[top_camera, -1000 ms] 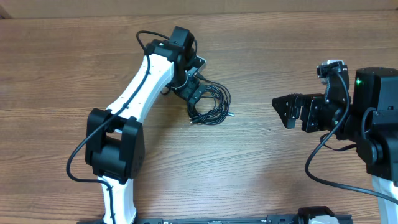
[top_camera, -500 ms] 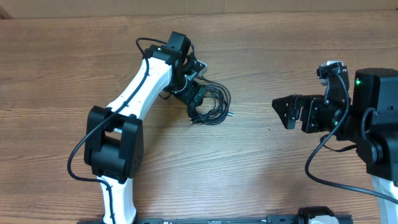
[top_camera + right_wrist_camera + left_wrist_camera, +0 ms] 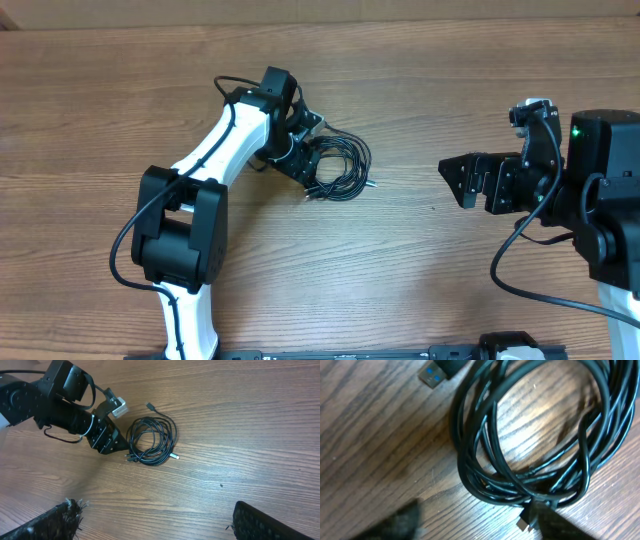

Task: Untangle cables
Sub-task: 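Close the left gripper on the cable coil and lift it up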

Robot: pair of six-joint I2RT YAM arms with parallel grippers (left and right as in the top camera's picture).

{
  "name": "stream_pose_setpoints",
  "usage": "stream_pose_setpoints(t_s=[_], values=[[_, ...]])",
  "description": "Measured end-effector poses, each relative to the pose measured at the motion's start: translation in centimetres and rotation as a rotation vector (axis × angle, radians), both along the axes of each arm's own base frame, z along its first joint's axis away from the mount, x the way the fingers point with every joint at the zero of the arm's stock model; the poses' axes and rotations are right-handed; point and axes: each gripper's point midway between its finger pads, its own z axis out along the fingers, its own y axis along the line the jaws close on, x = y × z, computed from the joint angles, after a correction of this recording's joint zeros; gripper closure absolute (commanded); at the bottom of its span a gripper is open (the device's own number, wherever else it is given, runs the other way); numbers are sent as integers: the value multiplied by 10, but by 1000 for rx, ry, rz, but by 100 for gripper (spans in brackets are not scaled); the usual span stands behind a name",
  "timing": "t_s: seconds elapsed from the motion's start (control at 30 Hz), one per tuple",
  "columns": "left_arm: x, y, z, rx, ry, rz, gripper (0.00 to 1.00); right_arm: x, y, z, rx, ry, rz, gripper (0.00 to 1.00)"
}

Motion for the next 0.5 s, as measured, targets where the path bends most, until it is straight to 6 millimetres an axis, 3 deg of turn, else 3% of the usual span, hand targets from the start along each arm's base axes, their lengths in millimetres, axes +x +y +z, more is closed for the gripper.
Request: stream_pose_setpoints(t_s=[0.1,0.5], values=[[2,-2,0,-9,-9,-8,57,0,0,0,0,0,0,4],[9,-15,4,-86,-37,-15,53,-1,0,-1,-1,7,0,4]])
